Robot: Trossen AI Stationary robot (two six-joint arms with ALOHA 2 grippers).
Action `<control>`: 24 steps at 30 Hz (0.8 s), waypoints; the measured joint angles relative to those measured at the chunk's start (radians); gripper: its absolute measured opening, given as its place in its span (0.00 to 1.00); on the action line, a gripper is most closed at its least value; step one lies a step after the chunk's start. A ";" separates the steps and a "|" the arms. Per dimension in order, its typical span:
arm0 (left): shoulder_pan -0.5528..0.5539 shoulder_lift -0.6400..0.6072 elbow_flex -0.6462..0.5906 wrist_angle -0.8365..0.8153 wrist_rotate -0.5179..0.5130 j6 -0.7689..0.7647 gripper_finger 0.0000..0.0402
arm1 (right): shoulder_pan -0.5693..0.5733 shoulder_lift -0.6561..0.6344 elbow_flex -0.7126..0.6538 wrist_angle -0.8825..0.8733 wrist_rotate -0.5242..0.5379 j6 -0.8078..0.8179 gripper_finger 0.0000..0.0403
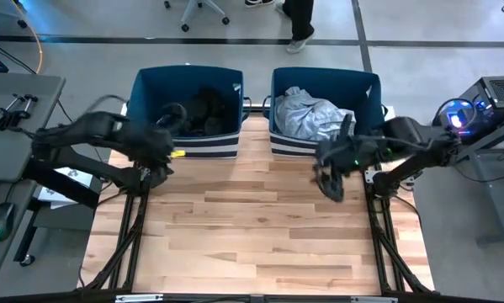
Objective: Sort clothes
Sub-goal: Return to Home Position
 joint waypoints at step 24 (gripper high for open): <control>-0.080 -0.483 -0.162 0.761 -0.208 -0.087 0.45 | 0.367 -0.724 -0.916 0.915 0.143 0.346 0.00</control>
